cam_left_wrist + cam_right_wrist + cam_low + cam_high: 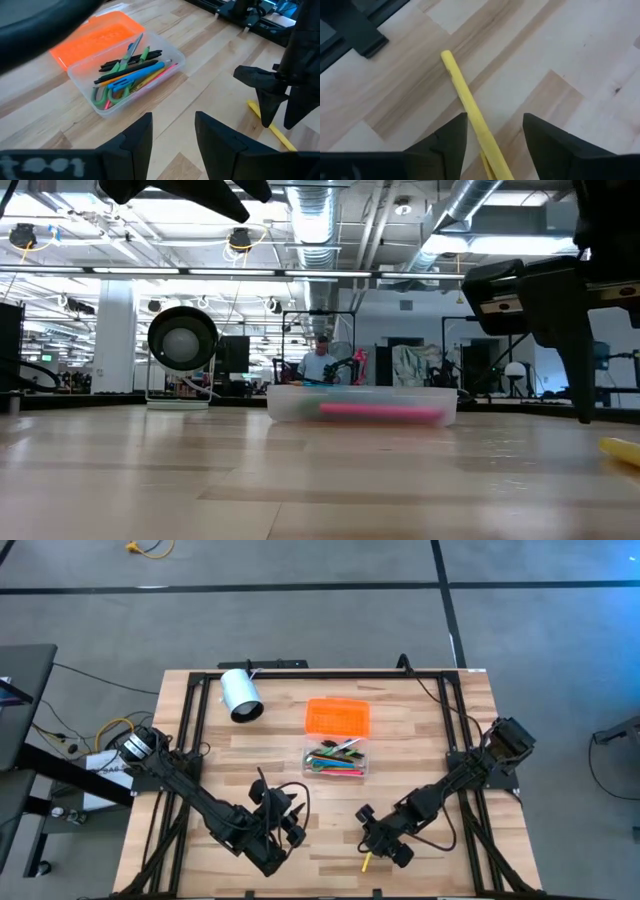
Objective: Pick & place school supplies into a supply box
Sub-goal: Put the yellow pen into the orange supply box
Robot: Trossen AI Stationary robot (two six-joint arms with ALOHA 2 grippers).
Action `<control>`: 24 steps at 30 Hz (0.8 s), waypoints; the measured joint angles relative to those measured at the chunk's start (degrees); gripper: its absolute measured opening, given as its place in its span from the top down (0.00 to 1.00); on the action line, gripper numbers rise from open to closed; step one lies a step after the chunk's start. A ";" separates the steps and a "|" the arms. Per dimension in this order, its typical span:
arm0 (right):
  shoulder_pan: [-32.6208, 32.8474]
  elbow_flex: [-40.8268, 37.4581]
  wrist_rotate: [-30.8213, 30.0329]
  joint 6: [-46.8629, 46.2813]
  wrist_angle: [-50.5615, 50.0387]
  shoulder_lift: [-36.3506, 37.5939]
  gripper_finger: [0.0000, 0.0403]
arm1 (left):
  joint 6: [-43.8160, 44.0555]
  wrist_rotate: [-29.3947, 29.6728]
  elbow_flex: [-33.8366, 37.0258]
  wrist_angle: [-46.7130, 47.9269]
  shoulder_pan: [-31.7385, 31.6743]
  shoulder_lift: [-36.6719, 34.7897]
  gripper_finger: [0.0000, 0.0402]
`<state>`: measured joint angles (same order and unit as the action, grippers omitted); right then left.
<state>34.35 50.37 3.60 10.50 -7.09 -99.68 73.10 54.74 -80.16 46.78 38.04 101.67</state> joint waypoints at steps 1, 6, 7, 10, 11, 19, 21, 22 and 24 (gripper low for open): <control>0.00 0.00 0.06 0.31 0.00 0.00 0.54 | 0.00 0.00 0.00 0.00 0.00 0.00 0.66; 0.00 -0.76 1.22 1.43 0.75 -0.75 0.53 | 0.09 -0.02 0.00 0.00 0.00 0.00 0.66; 0.00 -1.05 1.16 1.51 0.83 -1.30 0.53 | 0.11 -0.02 0.00 -0.02 0.00 0.00 0.66; 0.38 -0.95 1.22 1.18 0.90 -2.43 0.53 | 0.22 -0.05 0.00 -0.21 0.02 0.00 0.66; 0.54 -0.81 1.22 1.13 1.22 -2.77 0.54 | 0.22 -0.07 0.00 -0.24 0.02 0.00 0.66; -0.04 -0.82 0.56 -2.47 0.38 -2.78 0.60 | 0.65 -0.12 0.00 -0.24 0.02 0.00 0.66; -0.63 -0.77 0.61 -3.83 -0.46 -2.75 0.62 | 0.63 -0.11 0.00 -0.24 0.02 0.00 0.66; -0.80 -0.79 0.59 -4.61 -0.62 -2.75 0.64 | 0.63 -0.07 0.00 -0.24 0.02 0.00 0.66; -1.08 -0.83 0.50 -5.92 -0.80 -2.73 0.68 | 0.62 -0.03 0.00 -0.24 0.02 0.00 0.66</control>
<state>33.26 49.54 4.10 4.59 -7.90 -102.41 73.72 54.71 -80.16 46.54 38.06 101.67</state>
